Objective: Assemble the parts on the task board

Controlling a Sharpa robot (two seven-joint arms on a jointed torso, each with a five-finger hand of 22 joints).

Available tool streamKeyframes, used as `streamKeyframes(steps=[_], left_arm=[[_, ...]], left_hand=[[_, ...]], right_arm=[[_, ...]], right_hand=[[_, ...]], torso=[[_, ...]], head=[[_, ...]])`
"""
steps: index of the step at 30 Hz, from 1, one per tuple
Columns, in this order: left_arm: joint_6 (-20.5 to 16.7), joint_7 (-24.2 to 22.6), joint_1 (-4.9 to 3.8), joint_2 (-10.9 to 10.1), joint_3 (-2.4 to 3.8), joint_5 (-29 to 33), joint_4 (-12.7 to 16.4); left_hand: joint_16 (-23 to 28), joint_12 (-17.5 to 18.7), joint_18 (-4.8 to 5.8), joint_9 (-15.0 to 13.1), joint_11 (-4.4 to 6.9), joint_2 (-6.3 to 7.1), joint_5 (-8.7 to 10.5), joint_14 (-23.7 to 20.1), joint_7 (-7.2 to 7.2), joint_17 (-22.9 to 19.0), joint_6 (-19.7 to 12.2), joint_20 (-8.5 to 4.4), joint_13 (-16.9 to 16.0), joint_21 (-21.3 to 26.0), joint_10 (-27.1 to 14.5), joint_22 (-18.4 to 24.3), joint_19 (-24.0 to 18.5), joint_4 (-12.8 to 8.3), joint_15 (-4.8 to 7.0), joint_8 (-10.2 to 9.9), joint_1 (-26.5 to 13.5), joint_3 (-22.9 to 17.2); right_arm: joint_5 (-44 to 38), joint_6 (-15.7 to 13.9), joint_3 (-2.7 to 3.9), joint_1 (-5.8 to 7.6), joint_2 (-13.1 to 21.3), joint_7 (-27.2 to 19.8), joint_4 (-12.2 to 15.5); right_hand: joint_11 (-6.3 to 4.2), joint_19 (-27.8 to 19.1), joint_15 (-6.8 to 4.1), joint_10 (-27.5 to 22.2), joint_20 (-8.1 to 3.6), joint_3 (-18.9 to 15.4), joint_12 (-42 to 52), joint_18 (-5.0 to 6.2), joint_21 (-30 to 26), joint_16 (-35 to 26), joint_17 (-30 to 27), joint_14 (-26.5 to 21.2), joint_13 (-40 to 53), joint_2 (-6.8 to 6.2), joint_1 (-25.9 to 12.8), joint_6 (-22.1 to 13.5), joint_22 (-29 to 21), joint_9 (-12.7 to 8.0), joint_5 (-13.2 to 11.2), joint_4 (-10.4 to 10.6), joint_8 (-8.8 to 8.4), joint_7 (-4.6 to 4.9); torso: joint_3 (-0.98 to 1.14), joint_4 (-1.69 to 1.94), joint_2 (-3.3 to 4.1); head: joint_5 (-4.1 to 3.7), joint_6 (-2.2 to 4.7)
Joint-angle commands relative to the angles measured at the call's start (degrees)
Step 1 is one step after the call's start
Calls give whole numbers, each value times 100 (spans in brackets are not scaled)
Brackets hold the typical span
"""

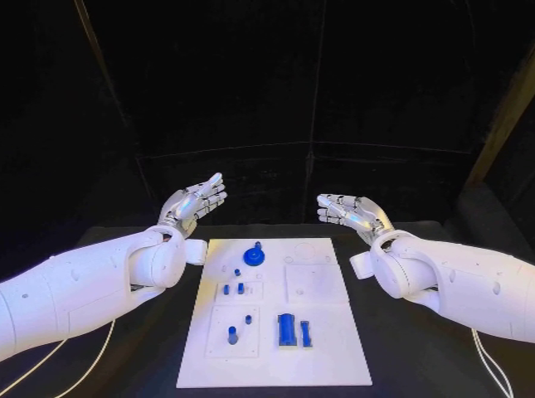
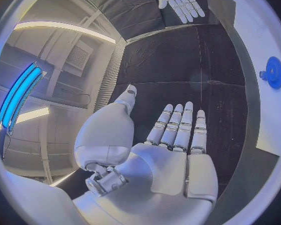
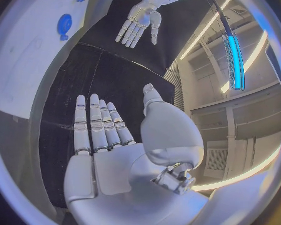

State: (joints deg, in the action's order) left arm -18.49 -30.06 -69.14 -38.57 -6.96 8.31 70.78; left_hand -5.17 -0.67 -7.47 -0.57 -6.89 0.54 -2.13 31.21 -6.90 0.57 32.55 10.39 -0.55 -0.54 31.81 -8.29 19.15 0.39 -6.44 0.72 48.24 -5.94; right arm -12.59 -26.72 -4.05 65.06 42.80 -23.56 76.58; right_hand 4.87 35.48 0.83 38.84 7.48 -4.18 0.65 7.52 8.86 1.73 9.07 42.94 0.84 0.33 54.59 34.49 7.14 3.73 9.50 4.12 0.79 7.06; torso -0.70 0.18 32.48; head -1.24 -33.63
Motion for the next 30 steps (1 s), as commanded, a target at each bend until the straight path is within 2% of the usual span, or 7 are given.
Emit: streamKeyframes(steps=[1,3,6,11,14,15,30], left_arm=[[-779,-11,140,-101,104,-284,343],[-1215,-2,325,-226,249,-418,728],[-1688,8,526,-361,406,-563,1145],[-2300,21,786,-537,609,-751,1685],[-2459,25,854,-582,662,-799,1826],[-2501,25,871,-594,676,-812,1863],[-2562,27,898,-612,696,-831,1917]], left_hand=[[517,67,224,57,212,-54,213,-963,214,-57,-1005,-323,55,54,-982,257,-590,-39,199,-72,-1488,183],[517,67,285,57,264,-54,213,-1186,263,-57,-1237,-396,55,54,-1208,317,-726,-39,644,-72,-1832,594],[517,67,289,57,689,-54,213,-1382,690,-57,-1439,-471,55,54,-1408,367,-836,-39,644,-72,-2135,594],[517,67,747,57,689,-54,213,-1726,690,-57,-1799,-583,55,54,-1758,829,-1049,-39,644,-72,-2666,594],[517,67,747,57,689,-54,213,-1858,690,-57,-1936,-626,55,54,-1891,829,-1131,-39,644,-72,-2870,594],[517,67,747,57,689,-54,213,-1909,690,-57,-1990,-1039,55,54,-1946,829,-1158,-39,644,-72,-2950,594],[517,67,747,57,689,-54,213,-2479,690,-57,-2584,-1039,55,54,-2525,829,-1508,-39,644,-72,-3830,594]], right_arm=[[576,-795,99,-126,50,-308,392],[818,-1130,208,-255,99,-420,728],[1035,-1431,305,-371,143,-520,1028],[1246,-1722,399,-484,186,-618,1320],[1259,-1740,405,-490,189,-624,1337],[1259,-1740,405,-490,189,-624,1337],[1259,-1740,405,-490,189,-624,1337]], right_hand=[[-487,-1108,-83,-1212,-233,418,-65,-225,-273,-173,-283,-1338,-84,-33,-1703,-1077,-222,-373,-297,-412,-79,-220],[-487,-1346,-83,-1472,-283,418,-65,-288,-334,-173,-345,-1628,-84,-33,-2069,-1311,-270,-373,-359,-412,-79,-270],[-487,-1582,-83,-1732,-333,418,-65,-288,-395,-173,-405,-1914,-84,-33,-2432,-1539,-714,-373,-424,-412,-79,-706],[-487,-1956,-83,-2145,-748,418,-65,-351,-886,-173,-501,-2368,-84,-33,-3010,-1903,-714,-373,-524,-412,-79,-706],[-487,-2113,-83,-2318,-748,418,-65,-752,-886,-173,-907,-2559,-84,-33,-3254,-2057,-714,-373,-950,-412,-79,-706],[-487,-2169,-83,-2375,-748,418,-65,-752,-886,-173,-907,-2629,-84,-33,-3340,-2113,-714,-373,-950,-412,-79,-706],[-487,-2808,-83,-3077,-748,418,-65,-752,-886,-173,-907,-3404,-84,-33,-4324,-2734,-714,-373,-950,-412,-79,-706]], torso=[[65,-17,-121],[70,-18,-130],[70,-18,-130],[70,-18,-130],[70,-18,-130],[70,-18,-130],[70,-18,-130]], head=[[111,-67],[124,-75],[124,-75],[124,-75],[124,-75],[124,-75],[124,-75]])
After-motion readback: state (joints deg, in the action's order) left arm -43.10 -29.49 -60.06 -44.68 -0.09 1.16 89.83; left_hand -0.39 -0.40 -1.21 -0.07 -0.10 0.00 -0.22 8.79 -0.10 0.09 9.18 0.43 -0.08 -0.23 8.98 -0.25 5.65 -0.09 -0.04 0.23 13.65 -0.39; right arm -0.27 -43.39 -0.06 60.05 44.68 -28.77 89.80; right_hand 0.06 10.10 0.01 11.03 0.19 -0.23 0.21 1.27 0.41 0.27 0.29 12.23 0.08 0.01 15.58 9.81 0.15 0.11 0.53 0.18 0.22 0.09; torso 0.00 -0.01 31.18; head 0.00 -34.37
